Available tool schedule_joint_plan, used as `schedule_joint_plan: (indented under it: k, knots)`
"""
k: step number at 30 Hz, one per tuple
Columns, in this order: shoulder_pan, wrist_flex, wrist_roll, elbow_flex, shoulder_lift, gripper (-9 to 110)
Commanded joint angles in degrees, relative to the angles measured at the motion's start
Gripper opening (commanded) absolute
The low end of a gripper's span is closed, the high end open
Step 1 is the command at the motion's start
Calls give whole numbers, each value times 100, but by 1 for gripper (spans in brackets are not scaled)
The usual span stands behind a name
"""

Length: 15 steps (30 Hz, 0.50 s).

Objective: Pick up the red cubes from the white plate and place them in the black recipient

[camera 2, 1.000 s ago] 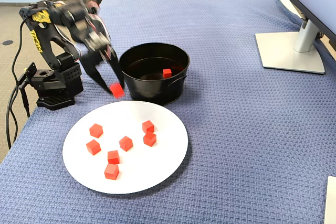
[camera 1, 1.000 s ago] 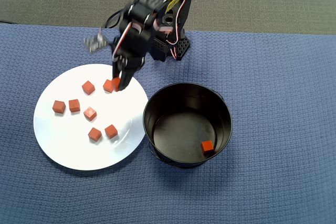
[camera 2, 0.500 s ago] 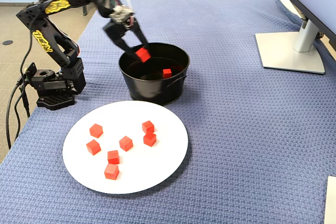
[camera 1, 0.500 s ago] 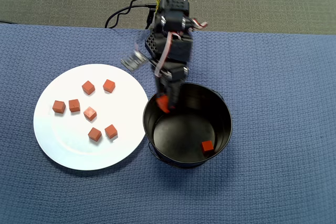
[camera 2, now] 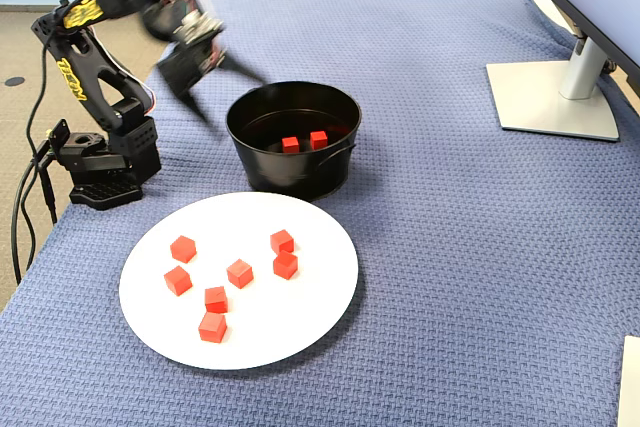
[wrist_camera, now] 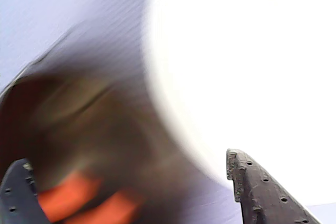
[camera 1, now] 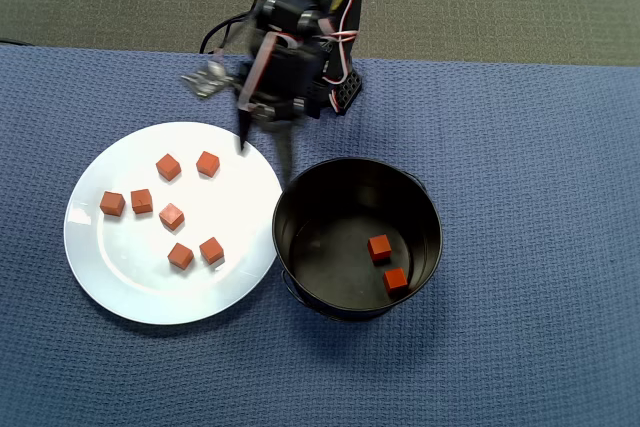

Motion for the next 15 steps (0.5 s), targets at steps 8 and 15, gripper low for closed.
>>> schedule_joint_plan:
  k: [8,15]
  knots:
    - [1767,-1969,-4017,2470,0,43]
    - [1723,-2637,-4131,3015,-70,42]
